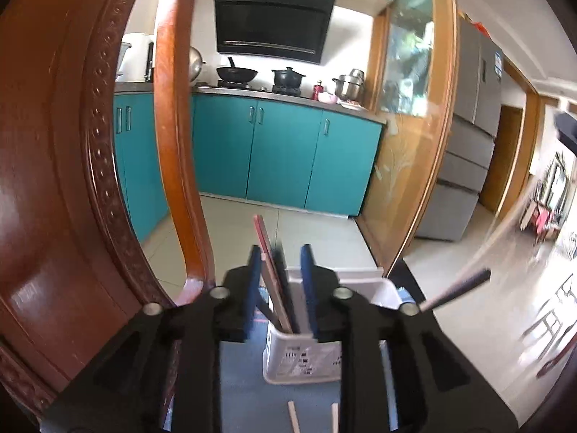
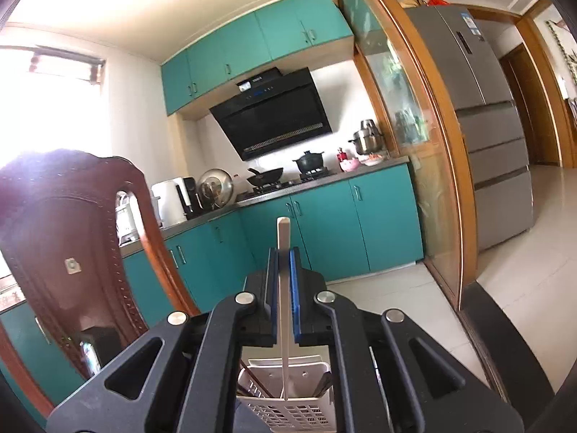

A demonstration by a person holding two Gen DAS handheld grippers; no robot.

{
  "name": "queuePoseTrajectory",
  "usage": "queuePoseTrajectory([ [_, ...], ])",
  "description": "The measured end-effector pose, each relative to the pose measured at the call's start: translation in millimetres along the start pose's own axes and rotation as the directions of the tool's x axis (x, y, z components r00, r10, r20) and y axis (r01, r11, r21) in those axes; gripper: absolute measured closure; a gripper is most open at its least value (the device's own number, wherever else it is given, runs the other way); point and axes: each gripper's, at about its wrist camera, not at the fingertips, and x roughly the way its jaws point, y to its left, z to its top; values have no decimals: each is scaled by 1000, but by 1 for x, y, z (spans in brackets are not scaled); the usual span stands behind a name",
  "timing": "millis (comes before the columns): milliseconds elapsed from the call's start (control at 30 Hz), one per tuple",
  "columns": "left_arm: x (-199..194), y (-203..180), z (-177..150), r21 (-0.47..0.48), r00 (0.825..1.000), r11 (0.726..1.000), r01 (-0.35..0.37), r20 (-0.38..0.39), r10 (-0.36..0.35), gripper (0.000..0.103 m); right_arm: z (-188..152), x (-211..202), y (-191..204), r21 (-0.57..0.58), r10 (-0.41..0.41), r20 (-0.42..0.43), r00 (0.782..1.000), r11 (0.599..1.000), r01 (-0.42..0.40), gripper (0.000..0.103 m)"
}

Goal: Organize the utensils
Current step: 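Lift both chopsticks over the white basket and open both tools to release them, then move both tools back down to the last light wooden chopsticks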

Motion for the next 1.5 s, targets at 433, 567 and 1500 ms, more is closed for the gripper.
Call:
queuePoseTrajectory([
  [433, -11, 22, -30, -30, 997, 999, 17, -74, -19, 64, -33, 50, -31, 93, -67, -12, 998, 993, 68, 96],
  [567, -7, 30, -37, -60, 993, 998, 7, -115, -14, 64, -31, 52, -28, 125, -33, -40, 999, 991, 37, 96],
  [1500, 16, 21, -63, -4, 958, 1000, 6, -287, -7, 61, -57, 32, -12, -42, -60, -149, 987, 998, 54, 82],
])
